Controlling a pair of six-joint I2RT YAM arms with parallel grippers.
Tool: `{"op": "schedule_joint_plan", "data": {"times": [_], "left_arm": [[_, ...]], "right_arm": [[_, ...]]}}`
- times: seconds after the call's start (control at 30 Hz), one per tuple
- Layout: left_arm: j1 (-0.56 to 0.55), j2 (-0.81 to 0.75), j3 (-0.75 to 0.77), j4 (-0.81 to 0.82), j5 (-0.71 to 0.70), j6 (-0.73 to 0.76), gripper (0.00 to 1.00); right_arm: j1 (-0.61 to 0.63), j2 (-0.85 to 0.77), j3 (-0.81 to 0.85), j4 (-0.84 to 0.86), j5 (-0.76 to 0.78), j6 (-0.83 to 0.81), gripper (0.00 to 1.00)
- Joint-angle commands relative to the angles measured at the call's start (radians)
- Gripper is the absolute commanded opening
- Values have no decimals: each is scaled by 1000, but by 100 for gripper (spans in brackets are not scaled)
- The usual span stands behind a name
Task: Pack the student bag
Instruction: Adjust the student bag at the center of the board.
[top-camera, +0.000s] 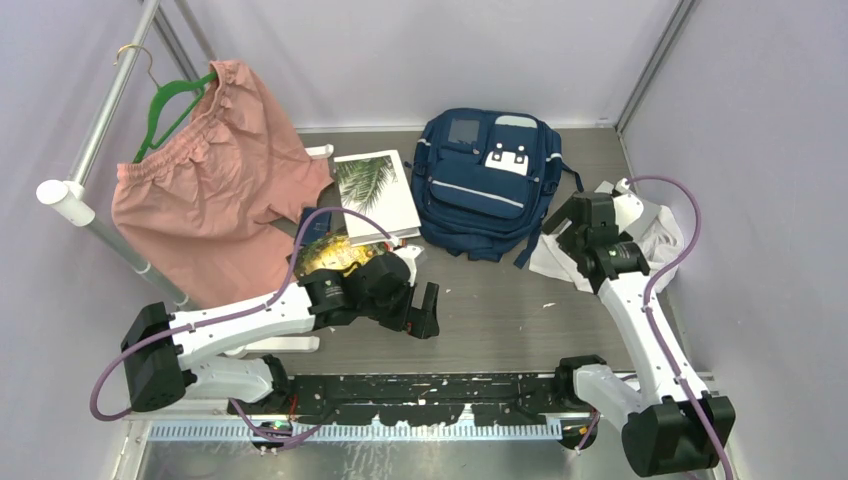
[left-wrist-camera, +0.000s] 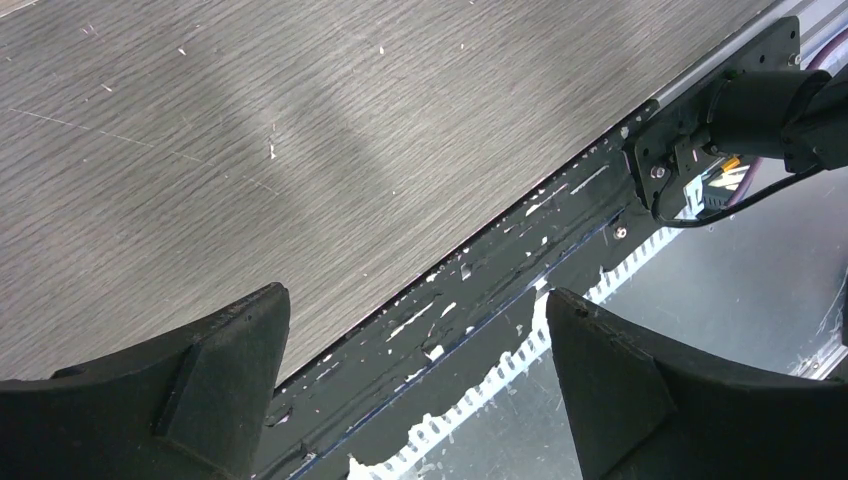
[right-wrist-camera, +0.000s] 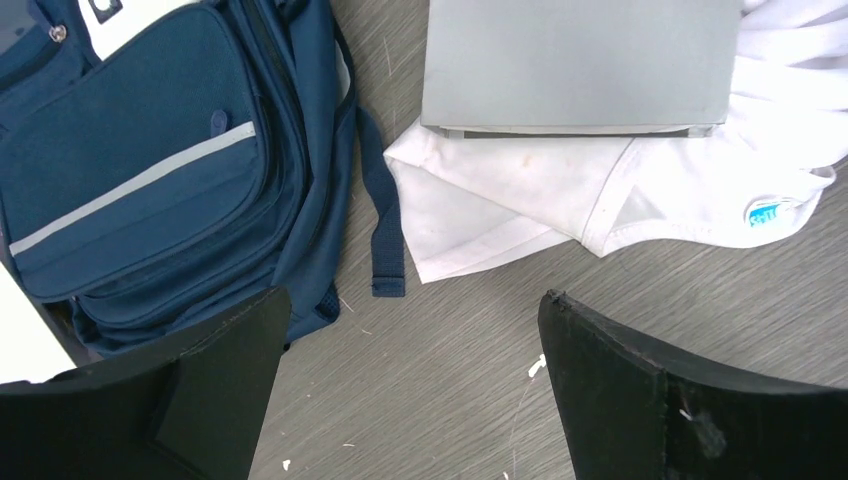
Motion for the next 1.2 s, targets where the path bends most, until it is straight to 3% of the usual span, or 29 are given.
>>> {"op": "schedule_joint_plan", "data": {"times": [0.0,0.23,0.43,0.77,0.87,1.0,1.17], "left_arm": [[-3,1,46,14,-18,-5,100],[-6,-44,-16,77,-19,-52,100],[-17,-130,-47,43,-175,-50,100],[-18,-365,-211,109,-281,-79,100],[-18,-389,-228,108,-272,-86,100],[-18,-402,-229,94,-271,-95,100],[-18,-416,-231,83,-286,-96,100]], "right_arm": [[-2,-48,22,13,43,-20,100],[-1,-65,-9,30,4,-27,100],[-2,-54,-44,123,-135,-7,100],[-2,163,-49,305,-385,120,96],[3,281,-19,331,-460,155,89],[7,375,-41,392,-465,216,67],[25,418,-59,458,-449,274,67]]}}
